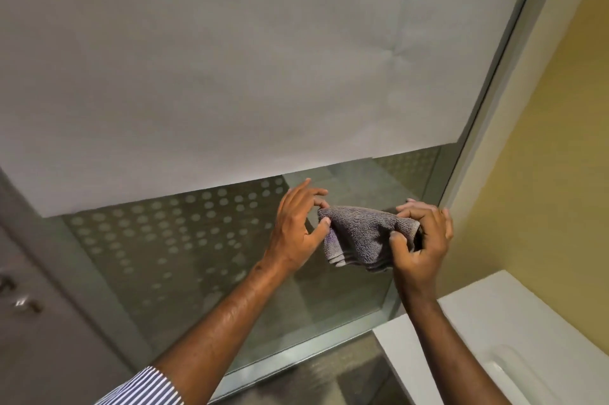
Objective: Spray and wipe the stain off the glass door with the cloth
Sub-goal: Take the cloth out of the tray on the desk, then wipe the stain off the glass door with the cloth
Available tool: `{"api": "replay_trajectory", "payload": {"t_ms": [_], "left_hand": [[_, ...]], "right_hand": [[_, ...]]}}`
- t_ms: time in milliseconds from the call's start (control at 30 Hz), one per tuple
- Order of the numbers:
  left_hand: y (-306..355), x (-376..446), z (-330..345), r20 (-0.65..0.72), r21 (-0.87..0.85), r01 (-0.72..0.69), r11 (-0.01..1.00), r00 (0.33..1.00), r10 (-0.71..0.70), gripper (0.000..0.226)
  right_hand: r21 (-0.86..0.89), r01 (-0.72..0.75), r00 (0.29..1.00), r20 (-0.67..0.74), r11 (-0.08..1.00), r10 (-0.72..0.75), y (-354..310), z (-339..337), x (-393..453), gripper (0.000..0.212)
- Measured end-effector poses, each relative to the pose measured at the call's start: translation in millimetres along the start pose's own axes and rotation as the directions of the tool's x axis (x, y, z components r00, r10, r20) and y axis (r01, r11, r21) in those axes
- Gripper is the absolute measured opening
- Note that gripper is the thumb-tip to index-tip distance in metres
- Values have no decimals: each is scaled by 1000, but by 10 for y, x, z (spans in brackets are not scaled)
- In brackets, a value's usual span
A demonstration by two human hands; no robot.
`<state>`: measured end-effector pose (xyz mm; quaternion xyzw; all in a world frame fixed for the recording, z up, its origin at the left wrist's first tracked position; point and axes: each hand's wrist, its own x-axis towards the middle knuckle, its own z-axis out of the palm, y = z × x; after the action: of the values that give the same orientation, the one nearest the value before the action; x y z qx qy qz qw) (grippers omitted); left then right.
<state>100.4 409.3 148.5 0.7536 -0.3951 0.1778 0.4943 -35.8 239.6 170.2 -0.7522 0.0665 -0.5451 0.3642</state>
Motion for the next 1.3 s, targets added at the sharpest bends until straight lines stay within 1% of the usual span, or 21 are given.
{"api": "replay_trajectory", "payload": {"t_ms": [100,200,333,500,600,733,867,1000,1100,1200,1300], "left_hand": [[-75,-106,-410,-85,66,56,996,995,-50,25],[-150,-243,-829,-163,92,95,991,984,-79,25],[-224,-495,-1432,-230,145,135,980,968,-100,23],[-242,-932,-2236,-322,201,171,965,941,-100,20],[-208,-1246,-2767,-382,241,190,952,920,-87,20],[-126,-1717,-3482,-452,281,214,936,889,-67,21],[-30,-2153,-4154,-521,306,259,916,851,-66,22],[80,-2521,-4765,-573,327,294,898,817,-59,26],[136,-2788,-5196,-647,352,362,863,761,-56,27],[183,-3034,-5614,-717,352,454,819,693,-76,23],[247,-3220,-5996,-739,331,491,806,666,-102,26]], "right_hand": [[82,-1,996,84,997,-6,-182,327,-68,18],[146,-10,988,153,989,-12,-394,649,-145,19],[238,-31,974,226,971,-24,-790,1053,-262,21],[377,-58,956,288,924,-58,-1459,1493,-573,22],[452,-66,945,314,889,-89,-1902,1720,-833,18],[541,-99,933,341,835,-111,-2552,2018,-1192,22],[633,-177,920,378,754,-101,-3162,2313,-1562,33],[727,-243,899,418,642,-133,-3744,2618,-1894,28],[787,-277,893,423,551,-156,-4171,2852,-2139,27],[818,-281,887,421,502,-188,-4563,3052,-2388,27],[823,-327,868,456,464,-197,-4941,3227,-2617,24]]}}
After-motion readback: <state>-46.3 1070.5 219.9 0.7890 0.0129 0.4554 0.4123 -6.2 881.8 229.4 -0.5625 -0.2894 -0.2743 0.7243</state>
